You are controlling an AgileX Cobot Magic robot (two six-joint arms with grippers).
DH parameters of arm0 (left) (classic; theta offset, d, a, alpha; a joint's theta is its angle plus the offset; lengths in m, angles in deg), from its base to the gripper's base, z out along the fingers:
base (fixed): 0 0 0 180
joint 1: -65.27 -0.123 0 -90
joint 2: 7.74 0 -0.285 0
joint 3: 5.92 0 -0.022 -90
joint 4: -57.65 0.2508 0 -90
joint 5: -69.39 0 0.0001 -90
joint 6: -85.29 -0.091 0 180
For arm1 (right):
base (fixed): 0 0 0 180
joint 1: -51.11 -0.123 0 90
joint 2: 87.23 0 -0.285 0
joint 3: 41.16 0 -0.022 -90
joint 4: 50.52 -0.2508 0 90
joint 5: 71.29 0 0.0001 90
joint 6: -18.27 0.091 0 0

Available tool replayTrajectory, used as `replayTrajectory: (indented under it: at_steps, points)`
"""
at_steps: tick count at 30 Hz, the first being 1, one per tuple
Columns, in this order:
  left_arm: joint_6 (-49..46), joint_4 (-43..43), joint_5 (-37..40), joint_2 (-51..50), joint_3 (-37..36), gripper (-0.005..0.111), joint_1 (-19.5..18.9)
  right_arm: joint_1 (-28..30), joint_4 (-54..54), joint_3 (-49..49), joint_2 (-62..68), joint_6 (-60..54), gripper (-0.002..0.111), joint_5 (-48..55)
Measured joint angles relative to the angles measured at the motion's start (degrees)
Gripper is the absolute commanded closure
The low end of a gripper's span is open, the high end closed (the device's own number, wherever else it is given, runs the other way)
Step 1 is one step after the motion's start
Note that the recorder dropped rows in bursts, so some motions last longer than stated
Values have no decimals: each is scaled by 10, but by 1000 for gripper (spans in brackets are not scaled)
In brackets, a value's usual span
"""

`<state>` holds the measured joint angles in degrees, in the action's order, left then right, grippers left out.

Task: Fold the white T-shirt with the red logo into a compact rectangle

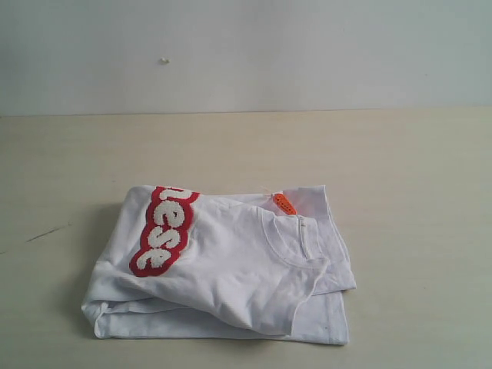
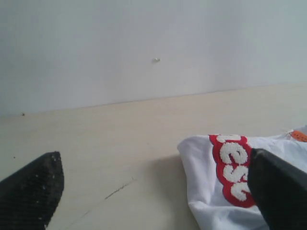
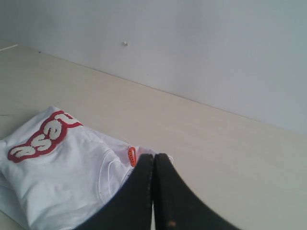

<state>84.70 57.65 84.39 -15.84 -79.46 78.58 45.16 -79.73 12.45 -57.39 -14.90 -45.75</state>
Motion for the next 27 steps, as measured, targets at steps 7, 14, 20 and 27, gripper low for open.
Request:
replayTrajectory:
  at_steps: [7,14,20,27]
  points:
    - [14,0,4,0,-35,4,0,0,0,0,0,0,108,0]
    - [21,0,47,0,-35,4,0,0,0,0,0,0,108,0]
    - [21,0,55,0,-35,4,0,0,0,0,0,0,108,0]
    - [19,0,57,0,-35,4,-61,0,0,0,0,0,108,0]
